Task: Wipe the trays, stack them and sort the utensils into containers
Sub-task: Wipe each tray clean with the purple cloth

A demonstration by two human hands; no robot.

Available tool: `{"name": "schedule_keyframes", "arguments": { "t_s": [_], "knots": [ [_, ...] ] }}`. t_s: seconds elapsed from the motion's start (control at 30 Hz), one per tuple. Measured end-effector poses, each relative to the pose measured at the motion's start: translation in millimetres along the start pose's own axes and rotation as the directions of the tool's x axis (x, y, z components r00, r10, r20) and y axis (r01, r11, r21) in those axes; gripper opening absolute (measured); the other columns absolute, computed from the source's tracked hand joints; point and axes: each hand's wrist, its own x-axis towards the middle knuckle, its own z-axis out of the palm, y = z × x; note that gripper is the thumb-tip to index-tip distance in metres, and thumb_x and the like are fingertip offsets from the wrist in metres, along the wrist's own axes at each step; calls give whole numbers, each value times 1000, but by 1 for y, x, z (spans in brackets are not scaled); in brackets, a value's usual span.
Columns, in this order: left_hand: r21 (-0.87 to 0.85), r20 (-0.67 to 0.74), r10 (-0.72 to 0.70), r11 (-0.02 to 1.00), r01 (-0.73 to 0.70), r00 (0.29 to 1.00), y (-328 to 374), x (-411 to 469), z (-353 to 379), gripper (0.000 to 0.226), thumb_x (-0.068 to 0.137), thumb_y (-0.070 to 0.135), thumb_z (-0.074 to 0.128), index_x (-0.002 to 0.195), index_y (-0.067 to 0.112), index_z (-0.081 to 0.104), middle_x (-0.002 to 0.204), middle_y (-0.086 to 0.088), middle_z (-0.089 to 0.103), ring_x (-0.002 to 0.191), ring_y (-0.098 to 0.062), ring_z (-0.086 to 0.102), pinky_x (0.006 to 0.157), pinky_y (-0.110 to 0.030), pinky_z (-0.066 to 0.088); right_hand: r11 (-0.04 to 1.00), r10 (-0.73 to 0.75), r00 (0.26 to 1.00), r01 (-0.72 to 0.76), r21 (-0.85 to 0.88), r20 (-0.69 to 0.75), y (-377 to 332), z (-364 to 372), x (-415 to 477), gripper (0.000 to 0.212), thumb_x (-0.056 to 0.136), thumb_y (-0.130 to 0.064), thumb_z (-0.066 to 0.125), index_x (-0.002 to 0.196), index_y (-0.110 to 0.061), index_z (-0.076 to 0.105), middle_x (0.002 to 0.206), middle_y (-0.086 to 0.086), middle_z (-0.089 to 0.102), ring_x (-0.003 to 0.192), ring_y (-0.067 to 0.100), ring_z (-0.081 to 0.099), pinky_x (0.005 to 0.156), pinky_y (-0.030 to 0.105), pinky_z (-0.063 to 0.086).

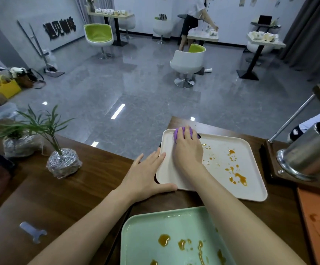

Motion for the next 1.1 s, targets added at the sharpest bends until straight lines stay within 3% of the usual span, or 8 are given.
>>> {"name": "schedule_keyframes", "arguments": {
  "t_s": [0.23, 0.37, 0.5, 0.63, 0.73, 0.87, 1.0, 1.1],
  "knots": [
    [-22, -20, 25, 999, -25, 999, -1, 0, 0, 119, 73, 96, 41, 164, 30, 2, 170, 9, 3, 155, 1, 1, 128, -40, 2, 981, -195, 981, 195, 14, -25, -12, -13, -5, 49, 110, -23, 30, 157, -14, 20, 167, 9, 12, 154, 26, 10, 121, 32, 14],
    [-5, -29, 9, 1000, -10, 1000, -1, 1, 1, 121, 72, 97, 41, 165, 26, 6, 171, 10, 4, 155, 1, 3, 128, -39, 2, 967, -244, 970, 242, 82, 17, 14, -28, -17, 51, 106, -20, 37, 156, -18, 26, 166, 5, 18, 153, 26, 13, 119, 37, 27],
    [1, -27, 3, 1000, -3, 1000, -1, 1, 2, 125, 72, 97, 40, 164, 24, 1, 171, 10, 8, 155, -2, 8, 128, -40, 5, 873, -464, 875, 426, 240, 135, 34, -41, -64, 51, 107, -23, 43, 156, -27, 33, 167, -2, 17, 154, 21, 12, 121, 33, 20],
    [-22, -31, 7, 1000, -7, 1000, -2, 3, 1, 126, 69, 100, 42, 164, 26, 6, 170, 9, 15, 154, -3, 15, 128, -41, 10, 824, -550, 800, 471, 316, 240, 41, -57, -94, 49, 107, -22, 42, 155, -33, 34, 165, -14, 14, 154, 12, 6, 123, 28, 14],
    [-37, -43, 4, 999, -6, 999, -2, 3, -1, 124, 68, 98, 48, 164, 28, 11, 169, 10, 20, 154, -6, 20, 127, -41, 14, 833, -543, 794, 471, 290, 273, 47, -65, -108, 49, 108, -20, 39, 154, -36, 34, 165, -19, 13, 154, 9, 7, 122, 33, 22],
    [-40, -55, -14, 999, 12, 998, 1, 2, -4, 121, 69, 96, 52, 162, 30, 15, 167, 10, 24, 154, -15, 22, 126, -43, 17, 894, -427, 866, 361, 266, 261, 83, -66, -128, 51, 108, -18, 39, 154, -39, 32, 164, -20, 11, 153, 7, 5, 121, 35, 24],
    [-21, 79, -57, 998, 59, 995, 10, 6, -17, 124, 71, 91, 57, 164, 27, 6, 171, 6, -4, 158, -18, -1, 127, -46, 9, 936, -324, 912, 271, 225, 251, 110, -69, -139, 52, 108, -20, 39, 156, -37, 29, 166, -14, 10, 154, 12, 5, 122, 39, 24],
    [70, 138, -23, 997, 13, 990, 19, 30, -23, 121, 67, 99, 37, 164, 30, 14, 170, 4, -15, 157, -19, -13, 127, -53, 2, 942, -311, 918, 262, 209, 248, 104, -72, -144, 53, 108, -19, 38, 157, -36, 27, 167, -13, 8, 155, 14, 4, 121, 37, 25]
  ]
}}
